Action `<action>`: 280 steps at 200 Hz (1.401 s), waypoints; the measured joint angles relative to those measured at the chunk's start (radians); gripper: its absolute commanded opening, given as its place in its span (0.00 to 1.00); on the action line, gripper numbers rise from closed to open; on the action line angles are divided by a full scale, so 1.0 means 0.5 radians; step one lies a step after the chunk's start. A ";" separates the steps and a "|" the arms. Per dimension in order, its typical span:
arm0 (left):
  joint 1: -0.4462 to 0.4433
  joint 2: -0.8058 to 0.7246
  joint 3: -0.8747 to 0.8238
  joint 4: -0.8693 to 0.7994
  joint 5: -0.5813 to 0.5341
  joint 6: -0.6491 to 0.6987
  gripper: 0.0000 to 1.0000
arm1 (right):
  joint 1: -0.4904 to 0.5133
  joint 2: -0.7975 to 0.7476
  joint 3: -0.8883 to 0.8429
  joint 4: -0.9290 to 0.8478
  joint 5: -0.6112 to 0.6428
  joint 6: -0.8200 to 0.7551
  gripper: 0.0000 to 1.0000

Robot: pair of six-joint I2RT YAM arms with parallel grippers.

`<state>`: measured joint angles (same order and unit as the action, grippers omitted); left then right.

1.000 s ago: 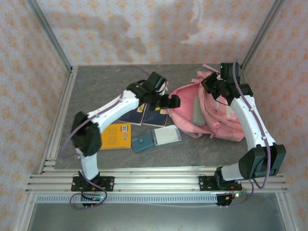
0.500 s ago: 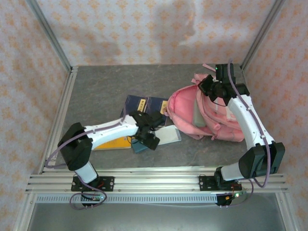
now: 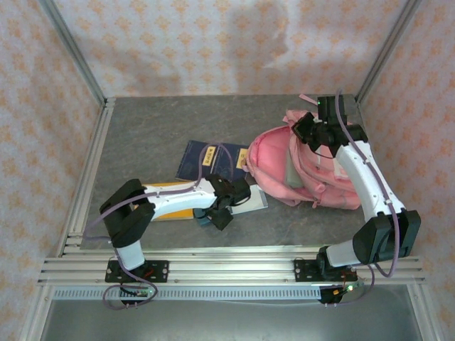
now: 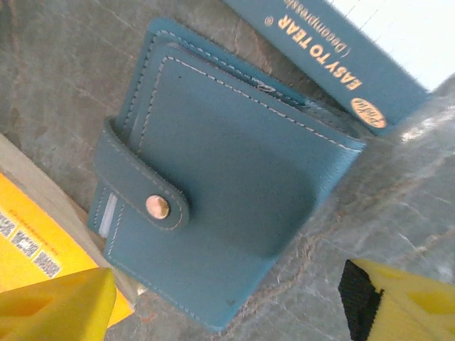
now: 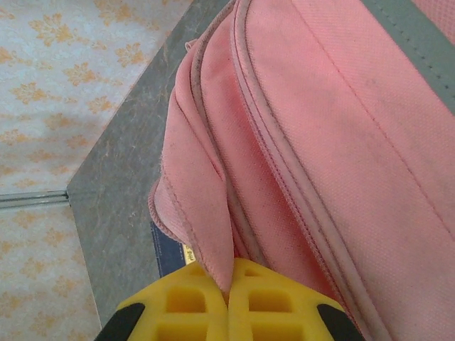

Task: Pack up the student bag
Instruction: Pick up the card holder at the bottom-center of the table.

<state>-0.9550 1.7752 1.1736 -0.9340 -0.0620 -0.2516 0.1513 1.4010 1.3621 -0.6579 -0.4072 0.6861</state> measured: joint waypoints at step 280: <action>0.127 -0.088 0.167 -0.115 -0.073 0.139 0.00 | 0.002 -0.096 -0.077 0.044 -0.008 -0.001 0.00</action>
<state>-0.8913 1.7313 1.2572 -0.9916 -0.0986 -0.1822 0.1520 1.3529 1.3235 -0.6357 -0.4114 0.6857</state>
